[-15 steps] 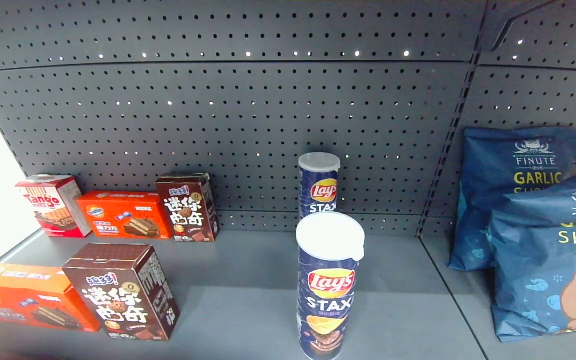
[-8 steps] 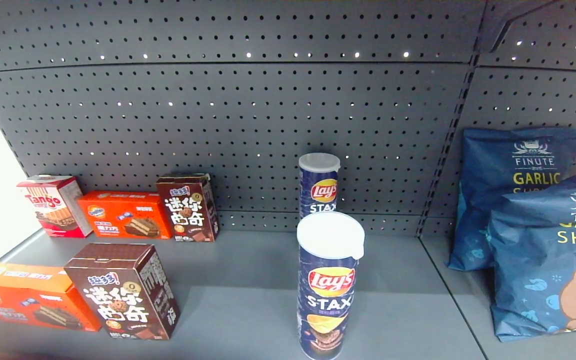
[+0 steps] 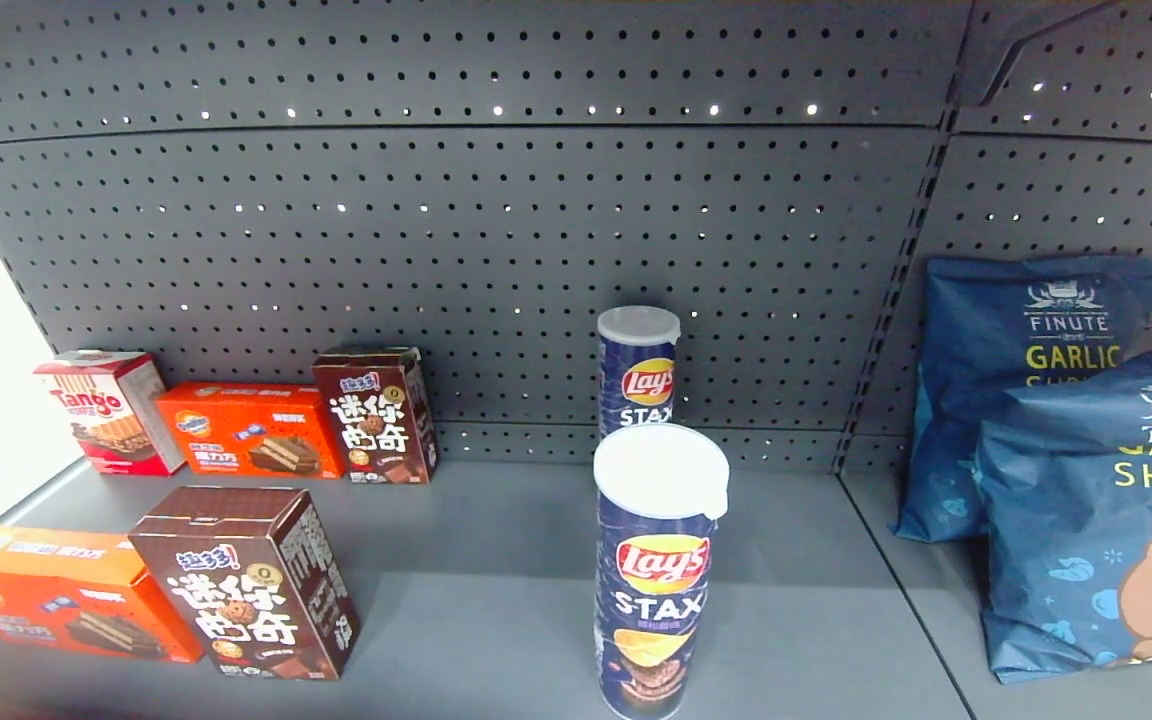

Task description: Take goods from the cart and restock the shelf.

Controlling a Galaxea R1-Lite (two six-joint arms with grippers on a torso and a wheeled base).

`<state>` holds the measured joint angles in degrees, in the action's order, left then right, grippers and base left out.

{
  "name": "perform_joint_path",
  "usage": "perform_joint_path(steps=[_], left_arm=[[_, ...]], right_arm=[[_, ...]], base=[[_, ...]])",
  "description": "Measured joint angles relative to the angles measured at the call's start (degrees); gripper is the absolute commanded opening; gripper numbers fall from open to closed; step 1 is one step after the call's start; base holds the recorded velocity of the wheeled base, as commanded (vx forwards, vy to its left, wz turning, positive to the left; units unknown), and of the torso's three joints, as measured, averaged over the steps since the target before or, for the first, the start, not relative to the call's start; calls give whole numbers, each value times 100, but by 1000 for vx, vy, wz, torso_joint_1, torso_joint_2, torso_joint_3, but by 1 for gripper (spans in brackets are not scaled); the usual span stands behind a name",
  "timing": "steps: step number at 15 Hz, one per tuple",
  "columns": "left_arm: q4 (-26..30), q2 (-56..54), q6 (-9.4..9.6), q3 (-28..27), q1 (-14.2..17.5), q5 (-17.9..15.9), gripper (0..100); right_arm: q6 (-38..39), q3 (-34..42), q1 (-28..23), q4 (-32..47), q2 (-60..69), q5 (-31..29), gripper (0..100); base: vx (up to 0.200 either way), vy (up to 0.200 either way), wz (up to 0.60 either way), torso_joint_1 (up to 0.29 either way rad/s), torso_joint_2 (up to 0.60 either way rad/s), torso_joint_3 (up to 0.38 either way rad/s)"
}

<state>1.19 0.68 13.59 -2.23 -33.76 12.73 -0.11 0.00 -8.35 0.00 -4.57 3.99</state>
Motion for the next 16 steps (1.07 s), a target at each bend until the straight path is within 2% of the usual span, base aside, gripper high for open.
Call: perform_joint_path(steps=[3, 4, 5, 6, 8, 9, 10, 11, 12, 14, 16], left_arm=[[22, 28, -32, -5, -149, 29, 100], [15, 44, -38, -5, -107, -9, 100], [-29, 61, -55, 9, 88, -123, 100], [-106, 105, -84, 39, 463, -538, 100], [-71, 216, -174, 66, 1196, -2243, 100], [-44, 265, -366, 67, 1535, -2588, 100], [-44, 306, -541, 66, 1749, -2449, 100], [-44, 341, -607, 63, 1935, -2060, 100], [-44, 369, -627, 61, 2199, -1847, 100], [-51, 394, -664, 59, 2816, -1682, 100], [-177, 236, -714, 74, 3231, -1616, 100]], right_arm=[[-2, 0, 0, 0, 0, -2, 100], [0, 0, 0, 0, 0, 0, 100], [-2, 0, 0, 0, 0, -2, 100], [0, 0, 0, 0, 0, 0, 100], [0, 0, 0, 0, 0, -5, 100], [0, 0, 0, 0, 0, 0, 100], [0, 0, 0, 0, 0, -2, 100], [1, 0, 0, 0, -2, -2, 100], [0, 0, 0, 0, -2, -2, 100], [-2, 0, 0, 0, -2, -2, 100], [4, 0, 0, 0, -2, 0, 100]], base=[[0, 0, 0, 0, 0, 0], [0, 0, 0, 0, 0, 0], [0, 0, 0, 0, 0, 0], [0, 0, 0, 0, 0, 0], [0, 0, 0, 0, 0, 0], [0, 0, 0, 0, 0, 0], [0, 0, 0, 0, 0, 0], [0, 0, 0, 0, 0, 0], [0, 0, 0, 0, 0, 0], [0, 0, 0, 0, 0, 0], [0, 0, 0, 0, 0, 0]])
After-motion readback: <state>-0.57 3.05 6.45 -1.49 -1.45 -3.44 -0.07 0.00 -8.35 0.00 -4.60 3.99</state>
